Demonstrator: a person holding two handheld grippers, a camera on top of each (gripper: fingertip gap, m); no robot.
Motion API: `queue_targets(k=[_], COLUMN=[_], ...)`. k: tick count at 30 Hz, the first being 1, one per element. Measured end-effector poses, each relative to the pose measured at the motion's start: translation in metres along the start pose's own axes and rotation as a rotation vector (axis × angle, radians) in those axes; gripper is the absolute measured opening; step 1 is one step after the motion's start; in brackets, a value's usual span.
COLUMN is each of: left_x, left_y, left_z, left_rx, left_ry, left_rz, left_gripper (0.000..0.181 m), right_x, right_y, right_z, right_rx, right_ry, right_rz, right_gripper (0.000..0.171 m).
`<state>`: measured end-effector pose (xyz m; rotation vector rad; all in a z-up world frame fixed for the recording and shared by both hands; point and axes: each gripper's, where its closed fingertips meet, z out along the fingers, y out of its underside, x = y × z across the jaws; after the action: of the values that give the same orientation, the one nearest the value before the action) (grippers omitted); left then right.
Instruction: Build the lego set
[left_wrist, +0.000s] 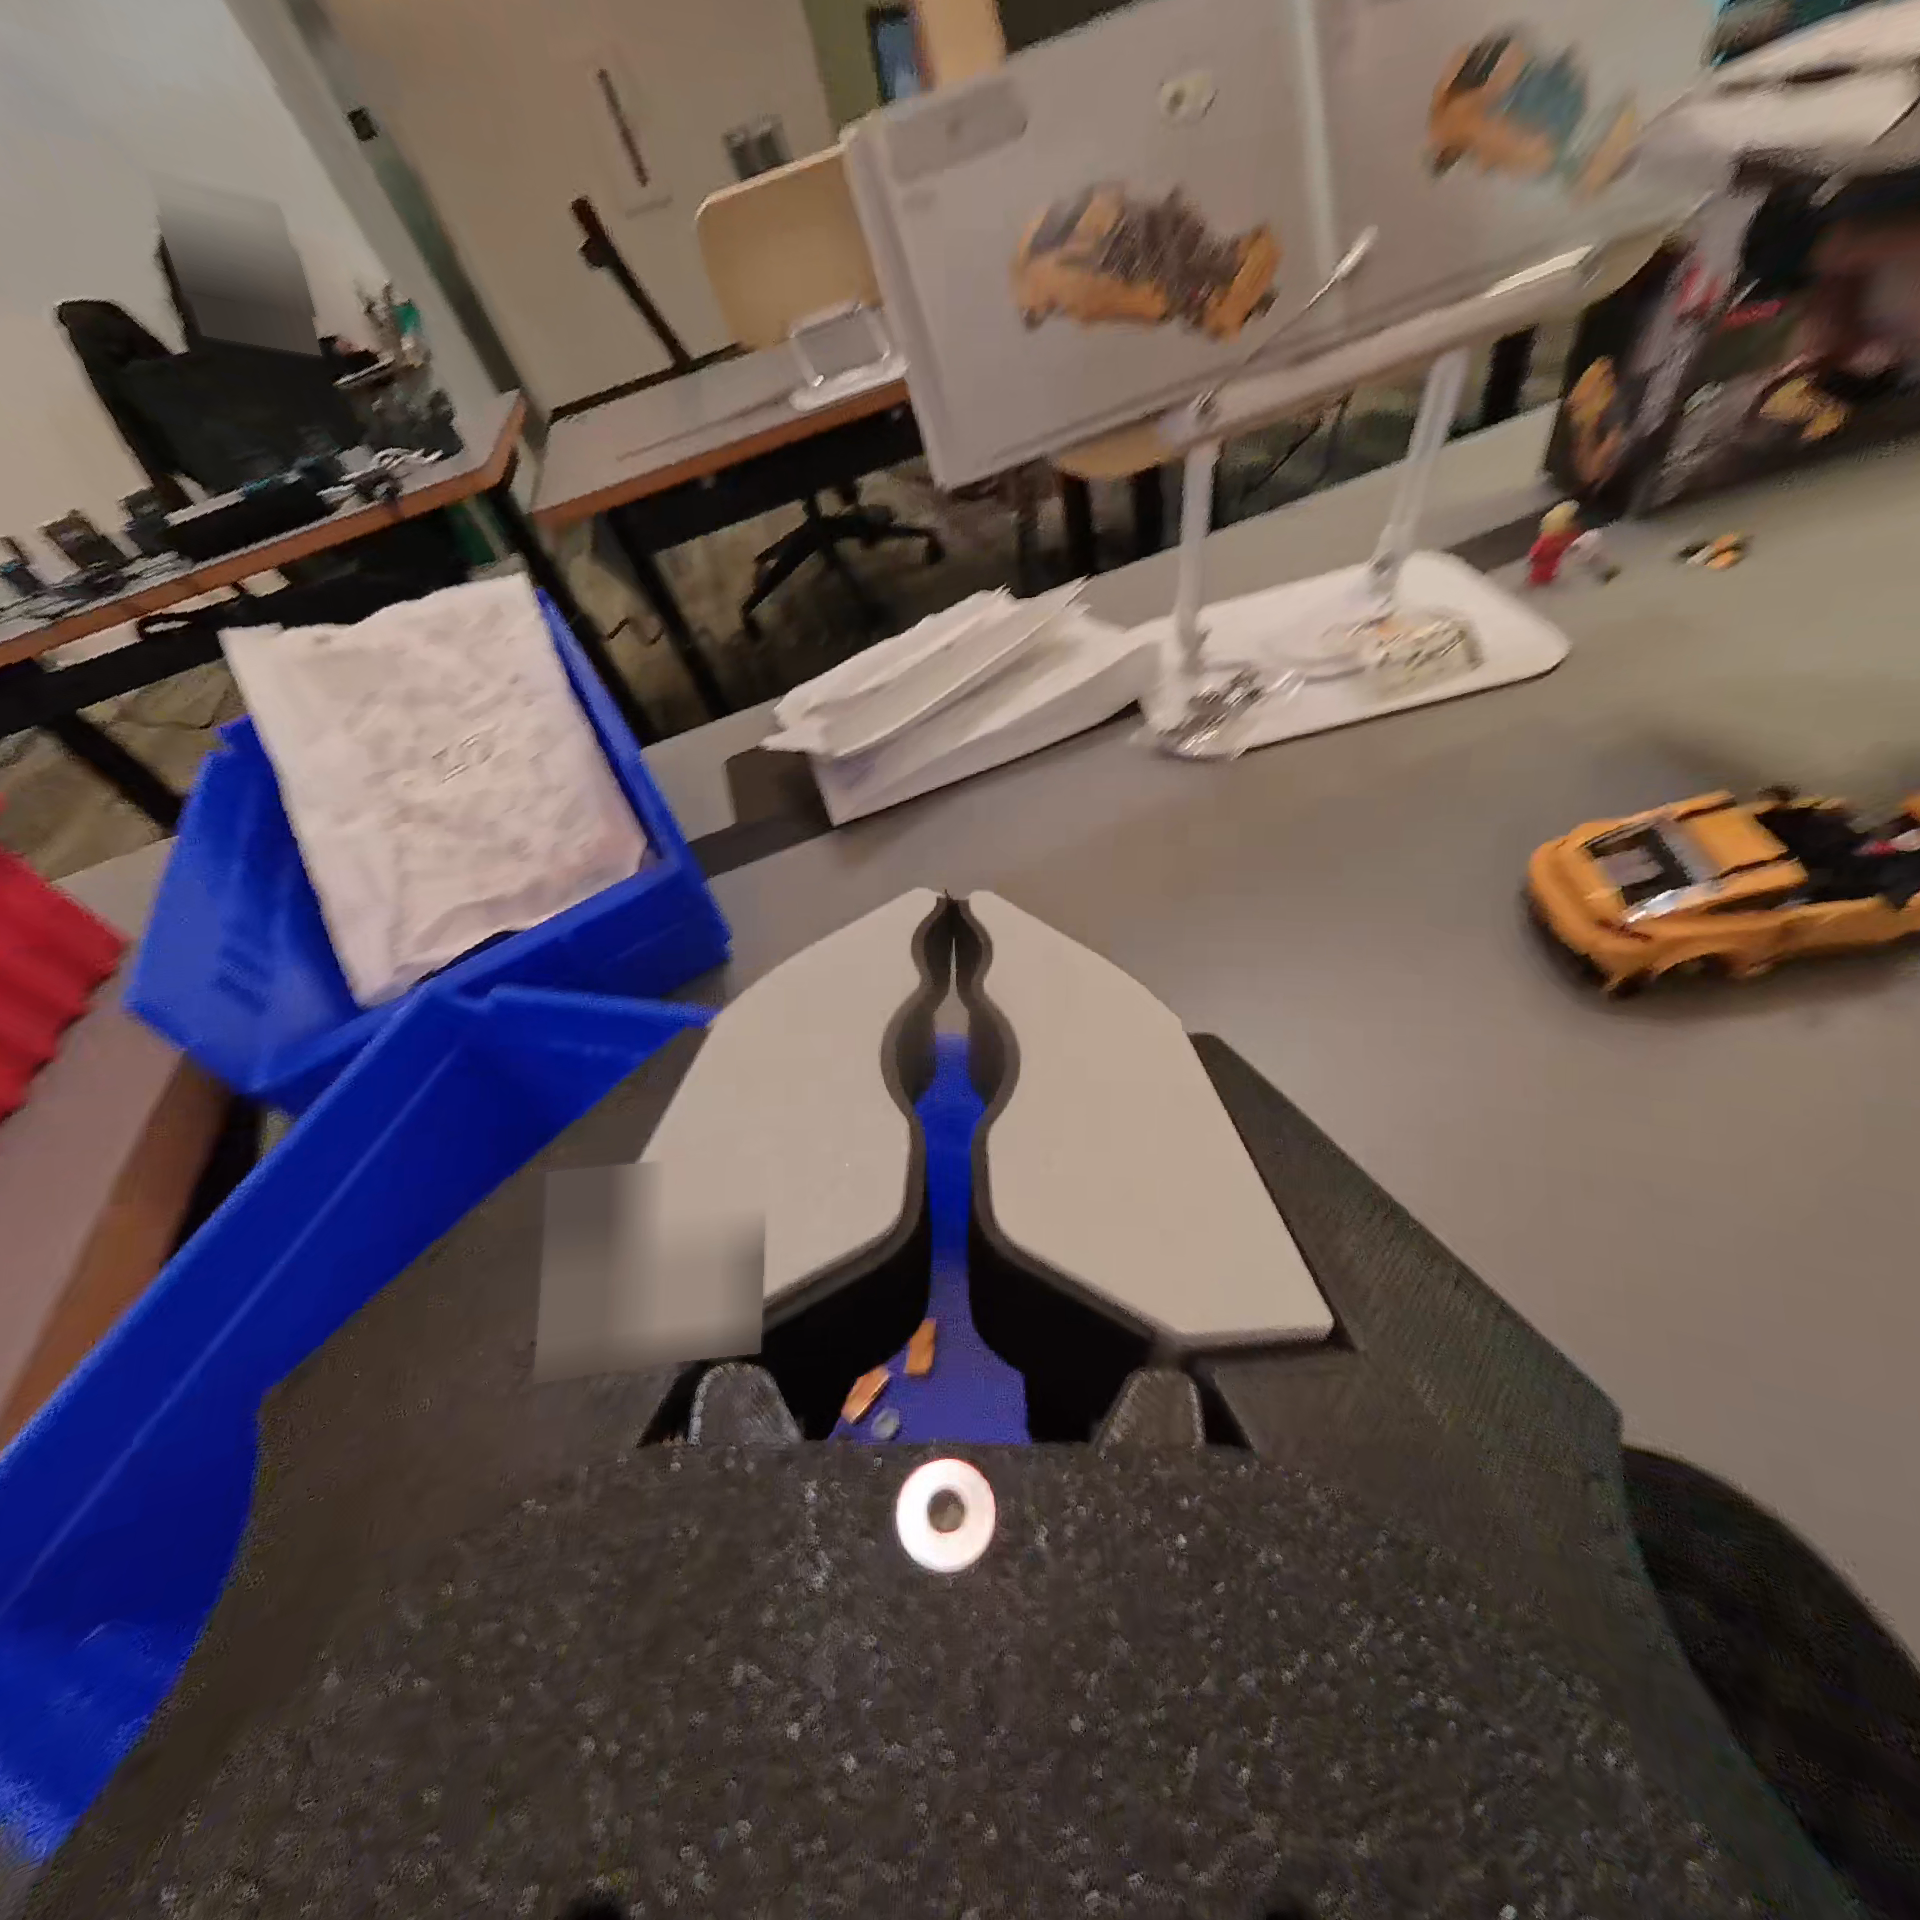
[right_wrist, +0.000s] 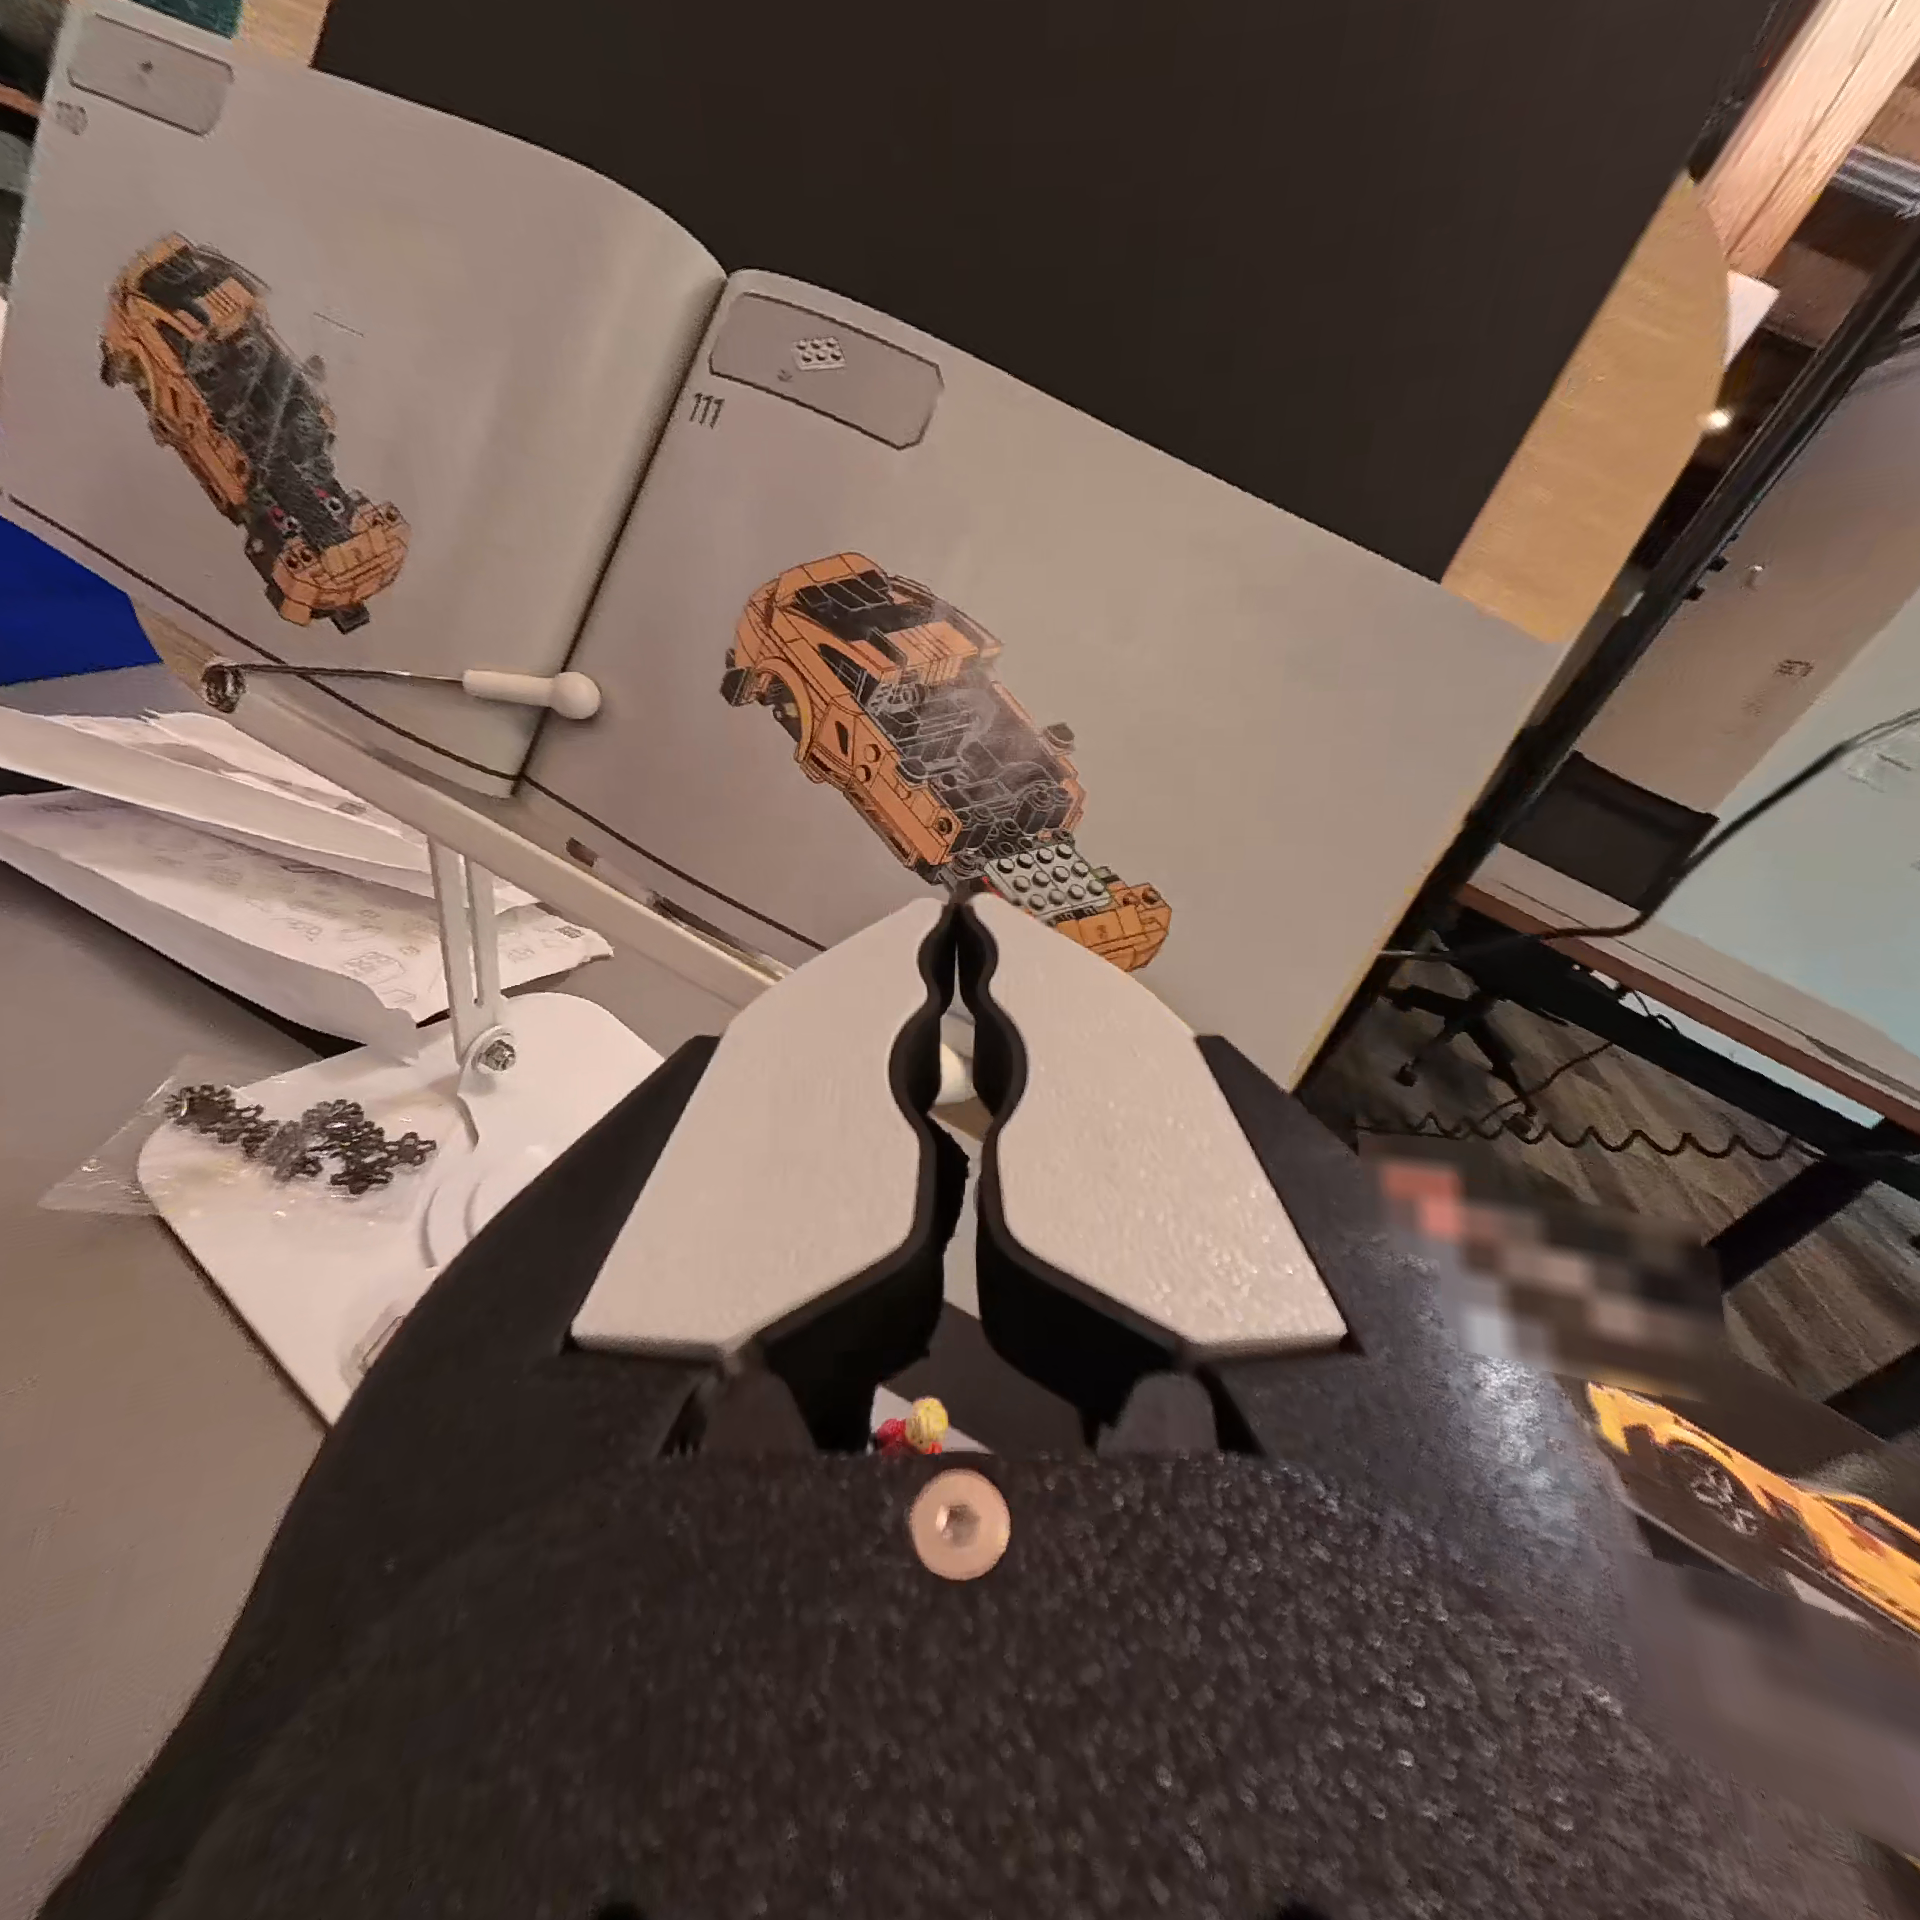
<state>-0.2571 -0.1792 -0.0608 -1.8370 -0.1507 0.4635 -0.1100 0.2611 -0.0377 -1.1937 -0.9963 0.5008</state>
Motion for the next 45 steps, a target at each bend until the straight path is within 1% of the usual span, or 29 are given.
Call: queue_targets(k=[4, 11, 15, 17, 19, 23, 26, 29, 31, 33, 36, 38, 41, 43, 45], left_x=[-0.014, -0.013, -0.012, -0.015, -0.021, -0.045, -0.063, -0.071, -0.072, -0.078, -0.083, -0.083, -0.080, -0.081, -0.082], left_y=[0.017, 0.023, 0.024, 0.023, 0.024, 0.042, 0.066, 0.101, 0.124, 0.144, 0.173, 0.187, 0.200, 0.209, 0.215], left_z=[-0.005, -0.002, 0.000, -0.003, -0.008, -0.019, -0.027, -0.029, -0.023, -0.011, 0.005, 0.014, 0.019, 0.021, 0.024], left_rx=[-0.053, -0.001, -0.002, -0.013, -0.049, -0.241, -0.428, -0.641, -0.768, -0.890, -1.062, -1.126, -1.171, -1.201, -1.206], left_ry=[-0.082, -0.101, -0.105, -0.114, -0.118, -0.106, -0.048, 0.086, 0.193, 0.259, 0.333, 0.368, 0.417, 0.418, 0.409], left_rz=[0.041, -0.043, -0.043, -0.028, -0.006, 0.041, 0.061, 0.107, 0.165, 0.223, 0.210, 0.181, 0.132, 0.128, 0.128], left_gripper=[0.001, 0.000, 0.000, 0.000, 0.000, 0.000, 0.006, 0.014, 0.016, 0.020, 0.032, 0.036, 0.040, 0.039, 0.025], right_x=[0.005, 0.018, 0.019, 0.017, 0.010, -0.015, -0.032, -0.044, -0.047, -0.045, -0.042, -0.041, -0.038, -0.037, -0.039], right_y=[-0.001, 0.008, 0.010, 0.010, 0.008, 0.010, 0.019, 0.032, 0.038, 0.044, 0.050, 0.054, 0.058, 0.061, 0.064], right_z=[0.005, 0.012, 0.014, 0.011, 0.000, -0.044, -0.087, -0.126, -0.145, -0.156, -0.164, -0.168, -0.173, -0.174, -0.173], right_rx=[0.040, 0.022, 0.015, 0.016, 0.030, 0.035, 0.014, -0.014, -0.024, -0.035, -0.050, -0.065, -0.079, -0.085, -0.090], right_ry=[-0.037, -0.020, -0.023, -0.034, -0.065, -0.209, -0.314, -0.374, -0.384, -0.371, -0.359, -0.351, -0.343, -0.342, -0.348], right_rz=[-0.005, 0.017, 0.006, 0.009, 0.009, 0.037, 0.074, 0.090, 0.081, 0.077, 0.127, 0.142, 0.140, 0.152, 0.170], right_gripper=[0.000, 0.000, 0.000, 0.000, 0.001, 0.008, 0.012, 0.014, 0.014, 0.013, 0.013, 0.013, 0.012, 0.012, 0.012])
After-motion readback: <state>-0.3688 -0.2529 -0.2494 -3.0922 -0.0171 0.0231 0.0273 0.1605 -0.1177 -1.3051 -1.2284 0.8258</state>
